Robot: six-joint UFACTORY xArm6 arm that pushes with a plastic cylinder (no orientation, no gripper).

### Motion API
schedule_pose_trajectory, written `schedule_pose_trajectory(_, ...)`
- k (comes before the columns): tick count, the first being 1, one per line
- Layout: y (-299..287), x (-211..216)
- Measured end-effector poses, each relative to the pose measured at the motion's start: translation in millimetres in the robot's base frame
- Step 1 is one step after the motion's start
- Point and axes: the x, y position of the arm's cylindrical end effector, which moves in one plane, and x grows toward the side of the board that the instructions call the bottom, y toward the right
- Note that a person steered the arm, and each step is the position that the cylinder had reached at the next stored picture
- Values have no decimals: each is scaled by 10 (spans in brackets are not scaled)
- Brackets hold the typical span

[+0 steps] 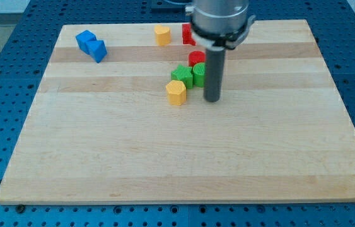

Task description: Push the yellow heart to the center left of the board

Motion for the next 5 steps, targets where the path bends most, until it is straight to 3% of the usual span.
schedule_pose_trajectory(1,477,-749)
schedule_pose_trajectory(2,152,-1628)
schedule_pose_trajectory(3,-427,-2032)
schedule_pose_trajectory(4,-1257,-2031)
schedule_pose_trajectory(5,-1215,-1815)
